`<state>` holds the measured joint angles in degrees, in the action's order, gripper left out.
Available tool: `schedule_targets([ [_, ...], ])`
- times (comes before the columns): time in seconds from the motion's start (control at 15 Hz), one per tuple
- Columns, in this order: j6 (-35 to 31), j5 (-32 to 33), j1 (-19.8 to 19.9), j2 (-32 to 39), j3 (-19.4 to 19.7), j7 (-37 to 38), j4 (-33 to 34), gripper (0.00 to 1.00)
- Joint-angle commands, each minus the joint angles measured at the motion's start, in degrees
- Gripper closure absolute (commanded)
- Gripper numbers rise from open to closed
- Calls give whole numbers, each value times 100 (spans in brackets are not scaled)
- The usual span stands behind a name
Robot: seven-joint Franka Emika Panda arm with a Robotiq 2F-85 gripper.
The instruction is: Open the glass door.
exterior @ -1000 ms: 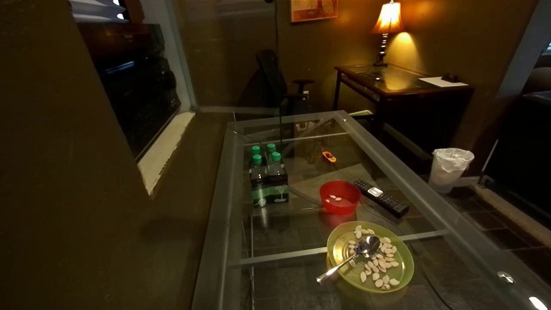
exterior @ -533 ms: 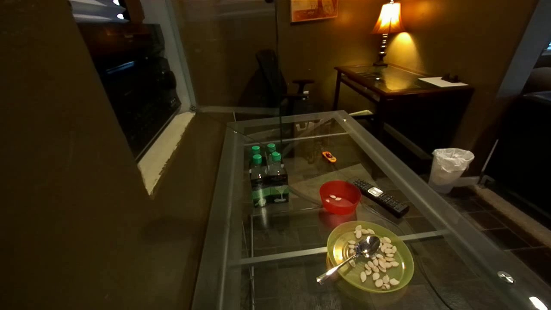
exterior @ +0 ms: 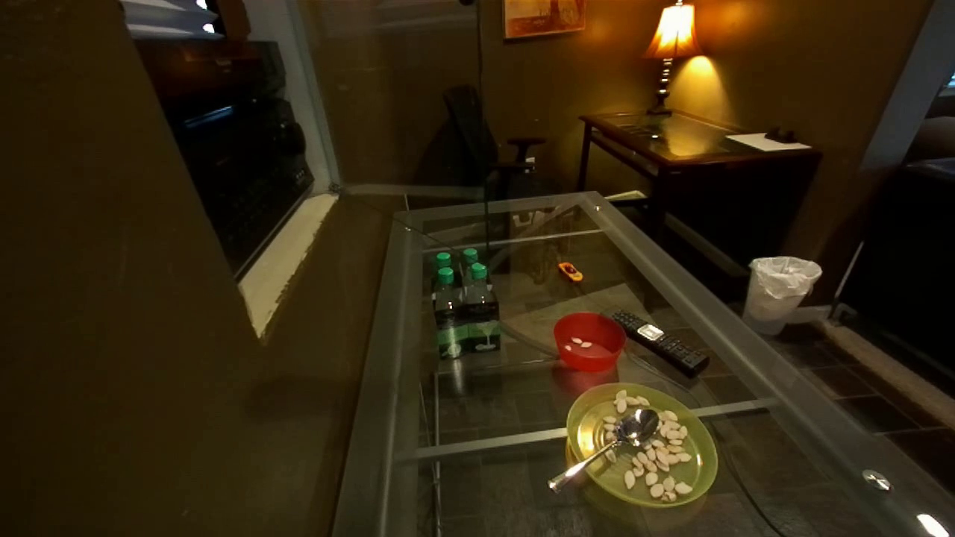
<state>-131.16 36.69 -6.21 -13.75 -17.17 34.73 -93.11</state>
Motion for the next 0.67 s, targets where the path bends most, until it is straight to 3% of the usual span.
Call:
schedule_targets([
  [0.0, 229, 1355, 335, -28, -411, 829, -137, 0],
  [0.33, 784, 2478, 187, 55, -412, 1355, -134, 0],
  [0.47, 1190, 2607, 94, 54, -436, 1267, -100, 0],
  [0.6, 1470, 2242, -99, 38, -393, 949, -47, 0],
])
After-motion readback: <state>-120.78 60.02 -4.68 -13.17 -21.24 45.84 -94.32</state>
